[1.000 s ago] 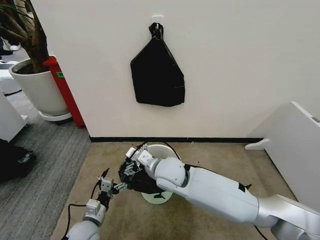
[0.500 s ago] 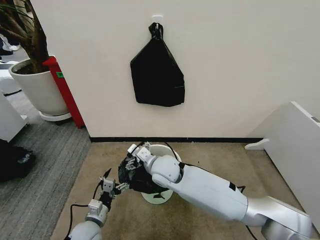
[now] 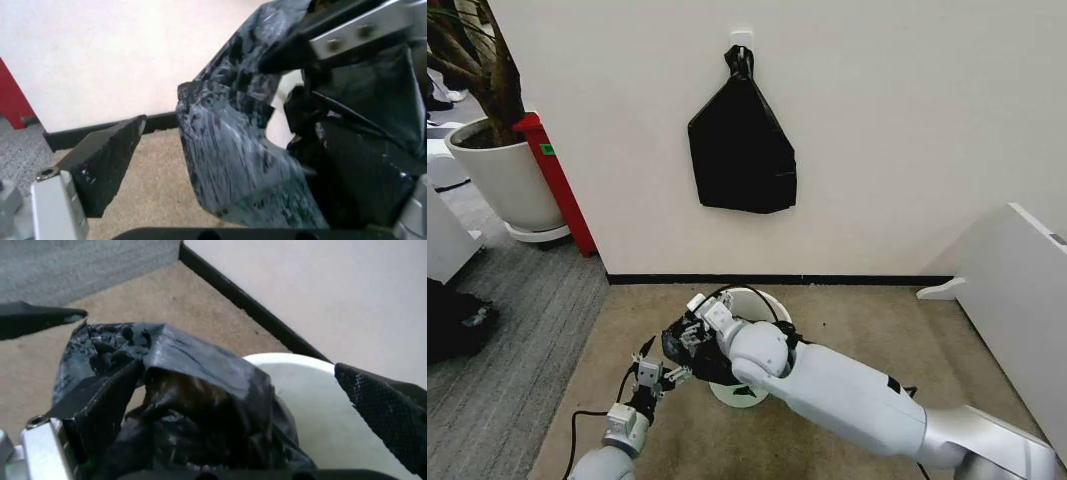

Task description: Place the garbage bag over the trash bin.

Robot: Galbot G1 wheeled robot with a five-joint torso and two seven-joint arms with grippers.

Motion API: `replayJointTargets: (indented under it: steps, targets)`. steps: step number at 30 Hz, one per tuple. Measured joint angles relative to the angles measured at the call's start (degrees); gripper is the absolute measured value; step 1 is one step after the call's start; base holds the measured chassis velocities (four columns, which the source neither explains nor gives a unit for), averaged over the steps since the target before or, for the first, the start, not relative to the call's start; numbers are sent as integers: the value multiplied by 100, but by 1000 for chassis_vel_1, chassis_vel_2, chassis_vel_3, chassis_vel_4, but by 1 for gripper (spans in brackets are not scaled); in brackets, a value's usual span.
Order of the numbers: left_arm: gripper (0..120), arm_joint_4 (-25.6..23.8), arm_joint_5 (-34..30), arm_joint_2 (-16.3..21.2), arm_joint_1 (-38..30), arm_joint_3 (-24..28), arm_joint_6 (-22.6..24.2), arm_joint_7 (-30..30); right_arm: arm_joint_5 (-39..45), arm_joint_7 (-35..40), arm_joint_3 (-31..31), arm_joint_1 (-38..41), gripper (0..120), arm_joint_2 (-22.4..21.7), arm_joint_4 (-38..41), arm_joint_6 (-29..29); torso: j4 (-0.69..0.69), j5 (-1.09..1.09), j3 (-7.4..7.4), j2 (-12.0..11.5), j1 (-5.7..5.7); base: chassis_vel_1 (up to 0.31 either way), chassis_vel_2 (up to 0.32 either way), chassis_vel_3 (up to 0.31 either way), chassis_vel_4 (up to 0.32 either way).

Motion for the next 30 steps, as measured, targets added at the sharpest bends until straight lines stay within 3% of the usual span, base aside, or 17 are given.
replayJointTargets:
  steps: [5, 15, 22, 30]
  targets:
    - [100, -129, -10, 58, 131, -60, -45, 2, 561, 382, 117, -86, 100, -73, 338, 12, 1, 0, 0, 0, 0, 0, 0, 0, 0]
    - [100, -326, 75, 39, 470, -168, -170, 16, 655, 462, 207, -356, 100, -211, 476, 147, 1, 0, 0, 0, 0, 0, 0, 0, 0]
    - [100, -617, 97, 51, 832, -430, -227, 14, 1062, 629, 398, -595, 100, -349, 1016, 348, 1, -1, 0, 0, 0, 0, 0, 0, 0]
    - [100, -1181, 34, 62, 1579, -1348, -158, 267, 1961, 538, 1661, -674, 100, -925, 1808, 305, 0, 2, 0, 0, 0, 0, 0, 0, 0]
